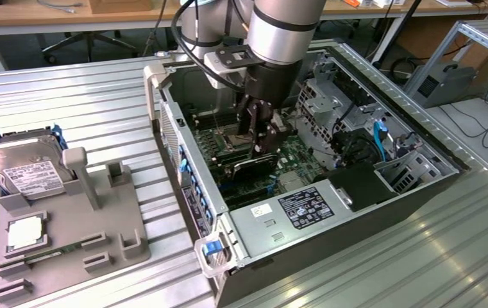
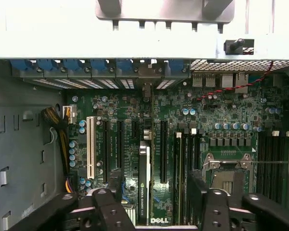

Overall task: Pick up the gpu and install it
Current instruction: 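Press down on the gpu until it lock into place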

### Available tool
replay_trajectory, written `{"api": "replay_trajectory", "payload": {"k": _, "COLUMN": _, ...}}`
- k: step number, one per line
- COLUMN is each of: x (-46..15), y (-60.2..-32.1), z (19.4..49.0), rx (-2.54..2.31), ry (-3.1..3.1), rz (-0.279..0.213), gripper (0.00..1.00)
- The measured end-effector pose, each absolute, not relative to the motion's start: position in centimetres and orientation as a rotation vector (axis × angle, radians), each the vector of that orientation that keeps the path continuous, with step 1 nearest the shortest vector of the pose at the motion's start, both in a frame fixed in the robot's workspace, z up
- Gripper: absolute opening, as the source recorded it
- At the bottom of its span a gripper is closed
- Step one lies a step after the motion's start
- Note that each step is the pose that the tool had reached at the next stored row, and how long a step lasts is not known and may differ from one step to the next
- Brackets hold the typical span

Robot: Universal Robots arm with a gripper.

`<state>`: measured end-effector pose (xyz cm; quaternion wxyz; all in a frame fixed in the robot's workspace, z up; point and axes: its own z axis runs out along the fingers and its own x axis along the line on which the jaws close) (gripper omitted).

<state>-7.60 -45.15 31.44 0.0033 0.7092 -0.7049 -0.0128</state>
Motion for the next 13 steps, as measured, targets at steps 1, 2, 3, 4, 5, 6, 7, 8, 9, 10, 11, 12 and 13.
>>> {"api": "replay_trajectory", "payload": {"k": 1, "x": -7.60, "y": -45.15, "z": 31.44, "rx": 2.223, "ry": -2.210, "rz": -0.040, "gripper": 0.56}}
{"api": "replay_trajectory", "payload": {"k": 2, "x": -7.60, "y": -45.15, "z": 31.44, "rx": 2.223, "ry": -2.210, "rz": -0.040, "gripper": 0.50}}
{"api": "replay_trajectory", "payload": {"k": 3, "x": -7.60, "y": -45.15, "z": 31.44, "rx": 2.223, "ry": -2.210, "rz": -0.040, "gripper": 0.44}}
{"api": "replay_trajectory", "payload": {"k": 4, "x": -7.60, "y": -45.15, "z": 31.44, "rx": 2.223, "ry": -2.210, "rz": -0.040, "gripper": 0.44}}
{"api": "replay_trajectory", "payload": {"k": 5, "x": -7.60, "y": -45.15, "z": 31.44, "rx": 2.223, "ry": -2.210, "rz": -0.040, "gripper": 0.38}}
{"api": "replay_trajectory", "payload": {"k": 6, "x": -7.60, "y": -45.15, "z": 31.44, "rx": 2.223, "ry": -2.210, "rz": -0.040, "gripper": 0.38}}
{"api": "replay_trajectory", "payload": {"k": 7, "x": -7.60, "y": -45.16, "z": 31.44, "rx": 2.223, "ry": -2.210, "rz": -0.040, "gripper": 0.25}}
{"api": "replay_trajectory", "payload": {"k": 8, "x": -7.60, "y": -45.16, "z": 31.44, "rx": 2.223, "ry": -2.210, "rz": -0.040, "gripper": 0.25}}
{"api": "replay_trajectory", "payload": {"k": 9, "x": -7.60, "y": -45.15, "z": 31.44, "rx": 2.223, "ry": -2.210, "rz": -0.040, "gripper": 0.20}}
{"api": "replay_trajectory", "payload": {"k": 10, "x": -7.60, "y": -45.16, "z": 31.44, "rx": 2.223, "ry": -2.210, "rz": -0.040, "gripper": 0.20}}
{"api": "replay_trajectory", "payload": {"k": 11, "x": -7.60, "y": -45.15, "z": 31.44, "rx": 2.223, "ry": -2.210, "rz": -0.040, "gripper": 0.13}}
{"api": "replay_trajectory", "payload": {"k": 12, "x": -7.60, "y": -45.15, "z": 31.44, "rx": 2.223, "ry": -2.210, "rz": -0.040, "gripper": 0.11}}
{"api": "replay_trajectory", "payload": {"k": 13, "x": -7.60, "y": -45.15, "z": 31.44, "rx": 2.223, "ry": -2.210, "rz": -0.040, "gripper": 0.11}}
